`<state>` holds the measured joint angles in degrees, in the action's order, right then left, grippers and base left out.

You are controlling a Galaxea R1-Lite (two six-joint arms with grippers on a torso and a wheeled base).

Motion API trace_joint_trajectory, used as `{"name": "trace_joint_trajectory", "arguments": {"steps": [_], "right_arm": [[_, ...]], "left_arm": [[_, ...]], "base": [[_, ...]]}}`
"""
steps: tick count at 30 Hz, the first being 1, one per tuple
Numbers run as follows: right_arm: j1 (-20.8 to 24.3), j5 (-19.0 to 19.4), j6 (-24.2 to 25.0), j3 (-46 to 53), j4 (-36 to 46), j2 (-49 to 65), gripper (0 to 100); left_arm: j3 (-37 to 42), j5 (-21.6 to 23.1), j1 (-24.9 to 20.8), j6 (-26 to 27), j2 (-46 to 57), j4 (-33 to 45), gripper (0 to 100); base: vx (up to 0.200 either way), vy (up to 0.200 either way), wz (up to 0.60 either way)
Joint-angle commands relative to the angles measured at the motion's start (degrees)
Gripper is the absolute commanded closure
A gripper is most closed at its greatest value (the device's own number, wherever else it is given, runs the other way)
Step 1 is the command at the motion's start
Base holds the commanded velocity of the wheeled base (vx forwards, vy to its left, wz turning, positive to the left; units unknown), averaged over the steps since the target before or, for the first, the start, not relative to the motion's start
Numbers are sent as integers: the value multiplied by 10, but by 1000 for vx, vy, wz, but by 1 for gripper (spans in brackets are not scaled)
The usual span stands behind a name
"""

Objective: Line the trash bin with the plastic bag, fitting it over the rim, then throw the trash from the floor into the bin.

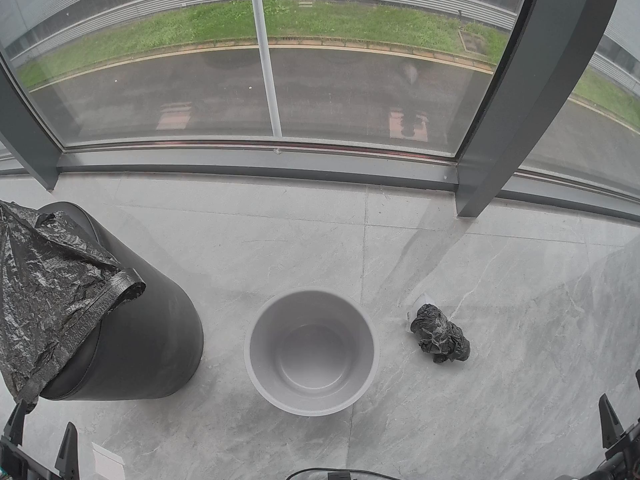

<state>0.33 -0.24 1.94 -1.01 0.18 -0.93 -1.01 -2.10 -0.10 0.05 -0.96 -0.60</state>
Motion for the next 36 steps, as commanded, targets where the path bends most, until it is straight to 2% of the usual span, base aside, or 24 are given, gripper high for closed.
{"name": "trace_joint_trajectory", "arguments": {"steps": [1,11,13,15,20,23,27,32,35,36], "right_arm": [[0,0,0,9,0,9,0],[0,1,-1,9,0,9,0],[0,1,-1,8,0,9,0],[0,1,-1,8,0,9,0],[0,1,-1,8,0,9,0],[0,1,-2,8,0,9,0],[0,1,-1,8,0,9,0],[0,1,-1,8,0,9,0],[0,1,-2,8,0,9,0],[0,1,-2,8,0,9,0]], "left_arm": [[10,0,0,0,10,0,0],[-5,2,-1,-6,2,-4,0],[-120,8,-11,-66,-74,-4,0],[-167,22,-25,-92,-123,3,0],[-143,82,-34,33,-142,8,0],[-140,97,-33,89,-155,8,0],[-156,105,-36,188,-206,5,0],[-177,113,-39,287,-288,-6,0],[-187,111,-39,339,-329,-11,0],[-187,111,-39,339,-329,-11,0]], "base": [[0,0,0],[0,0,0],[0,0,0],[0,0,0],[0,0,0],[0,0,0],[0,0,0],[0,0,0],[0,0,0],[0,0,0]]}}
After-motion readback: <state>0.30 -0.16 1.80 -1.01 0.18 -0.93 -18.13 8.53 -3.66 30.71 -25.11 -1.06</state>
